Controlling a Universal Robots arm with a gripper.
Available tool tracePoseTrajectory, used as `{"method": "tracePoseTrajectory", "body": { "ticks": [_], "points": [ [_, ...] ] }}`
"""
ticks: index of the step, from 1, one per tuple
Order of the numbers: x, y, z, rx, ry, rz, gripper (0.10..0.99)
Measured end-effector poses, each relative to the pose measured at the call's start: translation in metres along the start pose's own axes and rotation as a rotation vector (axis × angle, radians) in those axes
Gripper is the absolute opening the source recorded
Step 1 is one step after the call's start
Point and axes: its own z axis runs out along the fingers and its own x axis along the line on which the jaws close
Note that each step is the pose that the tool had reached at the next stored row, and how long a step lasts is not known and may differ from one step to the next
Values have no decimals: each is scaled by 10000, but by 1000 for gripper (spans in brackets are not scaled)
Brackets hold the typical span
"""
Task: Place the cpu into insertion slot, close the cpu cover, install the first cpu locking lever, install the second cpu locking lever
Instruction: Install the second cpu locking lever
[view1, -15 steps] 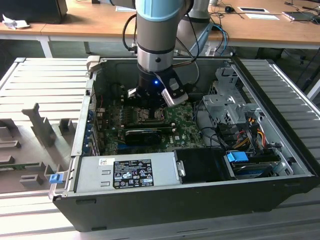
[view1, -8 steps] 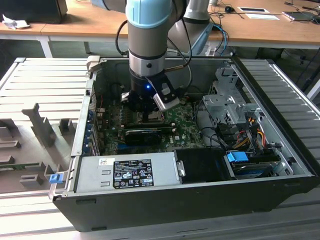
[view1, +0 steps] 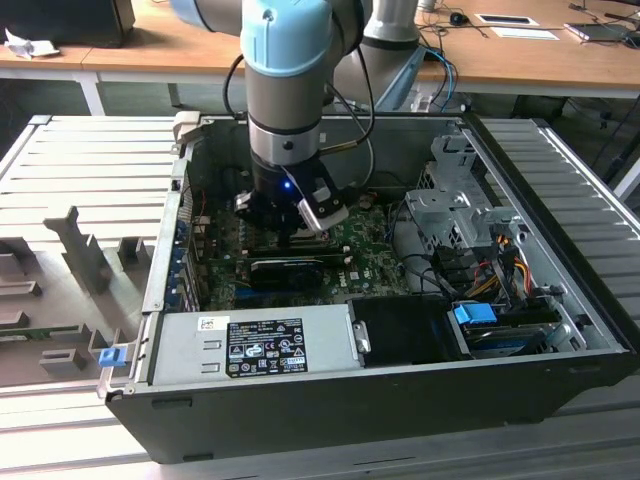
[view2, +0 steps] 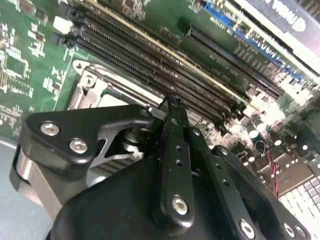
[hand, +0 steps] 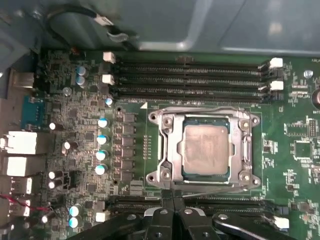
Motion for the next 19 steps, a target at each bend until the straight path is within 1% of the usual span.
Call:
{"method": "tracePoseTrajectory", "body": {
  "ticks": [2, 5, 6, 8, 9, 10, 11, 12, 13, 15, 18, 19],
  "points": [
    [15, -35, -1, -80, -3, 1, 106],
    [40, -78, 4, -320, -8, -14, 106],
    [53, -96, 8, -450, -10, -29, 106],
    [74, -147, 14, -766, -19, -31, 106],
    [86, -168, 25, -881, -26, -29, 106],
    [88, -183, 40, -968, -33, -31, 106],
    [89, -192, 51, -1020, -36, -31, 106],
    [89, -194, 61, -1041, -39, -29, 106],
    [91, -199, 78, -1122, -41, -29, 106],
    [102, -201, 92, -1220, -50, -30, 106],
    [142, -202, 103, -1325, -54, -29, 106],
    [143, -202, 110, -1356, -55, -31, 106]
  ]
}}
